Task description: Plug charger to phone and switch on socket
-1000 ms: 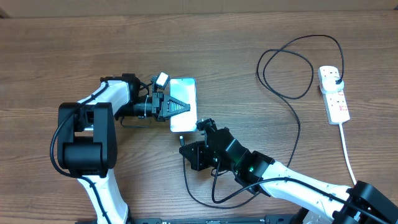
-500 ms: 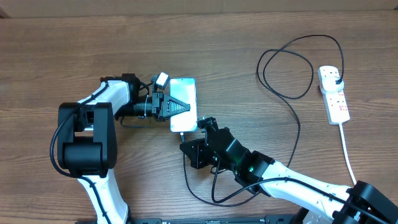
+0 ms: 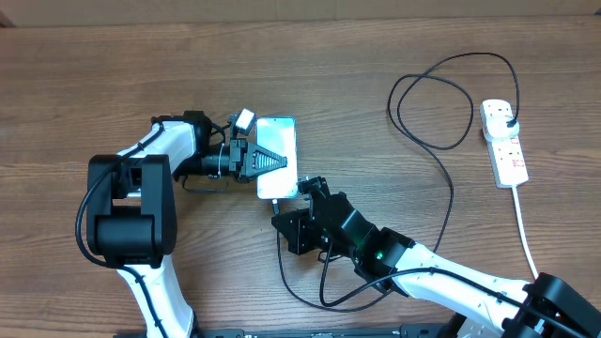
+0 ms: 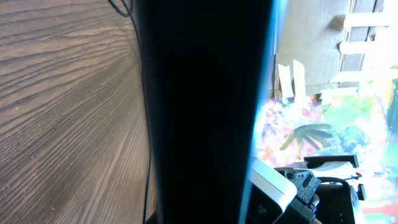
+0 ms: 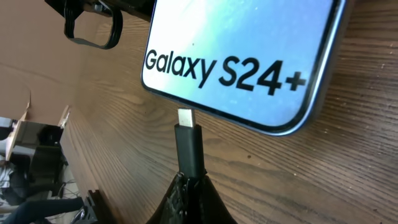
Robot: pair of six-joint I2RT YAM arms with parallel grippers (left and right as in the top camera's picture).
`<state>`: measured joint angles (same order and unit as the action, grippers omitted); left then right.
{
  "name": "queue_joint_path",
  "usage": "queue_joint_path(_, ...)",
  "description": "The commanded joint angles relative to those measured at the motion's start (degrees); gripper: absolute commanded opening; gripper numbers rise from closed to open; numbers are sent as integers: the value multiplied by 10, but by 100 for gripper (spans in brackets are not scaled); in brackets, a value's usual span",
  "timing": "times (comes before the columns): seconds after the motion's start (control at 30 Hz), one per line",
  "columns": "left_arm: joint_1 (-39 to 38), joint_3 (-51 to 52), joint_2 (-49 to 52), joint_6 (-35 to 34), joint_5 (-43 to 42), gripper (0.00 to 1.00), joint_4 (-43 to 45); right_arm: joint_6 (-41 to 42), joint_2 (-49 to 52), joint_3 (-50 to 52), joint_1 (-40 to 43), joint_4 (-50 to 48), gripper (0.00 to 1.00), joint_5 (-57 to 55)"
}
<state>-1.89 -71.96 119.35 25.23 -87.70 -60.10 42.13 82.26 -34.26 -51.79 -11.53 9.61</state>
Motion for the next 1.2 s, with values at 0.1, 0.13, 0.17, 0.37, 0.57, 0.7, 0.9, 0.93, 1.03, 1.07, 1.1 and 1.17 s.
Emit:
queue_joint_path(0.1, -2, -5, -23, -2, -28, 4, 2, -2, 0, 1, -3, -5, 4, -21)
queue_joint_path(0.13, -2, -5, -23, -2, -28, 4, 2, -2, -1, 1, -3, -5, 4, -21)
queue_joint_path(0.17, -2, -5, -23, -2, -27, 4, 2, -2, -1, 1, -3, -6, 4, -21)
queue_joint_path(0.37, -2, -5, -23, -2, -28, 4, 2, -1, -16, 1, -3, -3, 4, -50)
queue_joint_path(0.57, -2, -5, -23, -13, -28, 4, 2, 25, -24, 1, -3, 15, 4, -81)
queue_joint_path(0.7, -2, -5, -23, -13, -28, 4, 2, 27, -24, 1, -3, 12, 4, -83)
queue_joint_path(0.9, -2, -5, -23, -13, -28, 4, 2, 49, -24, 1, -3, -5, 4, -83)
queue_joint_path(0.93, -2, -5, -23, -13, -28, 4, 2, 51, -24, 1, -3, -11, 4, -83)
queue_joint_path(1.03, -2, -5, -23, -13, -28, 4, 2, 61, -24, 1, -3, -28, 4, -83)
queue_joint_path(1.07, -2, -5, -23, -13, -28, 4, 2, 61, -24, 1, -3, -34, 4, -84)
queue_joint_path(1.1, -2, -5, -23, -13, -28, 4, 2, 61, -24, 1, -3, -39, 4, -86)
queue_joint_path(1.17, -2, -5, -23, -13, -28, 4, 2, 61, -24, 1, -3, -46, 4, -95)
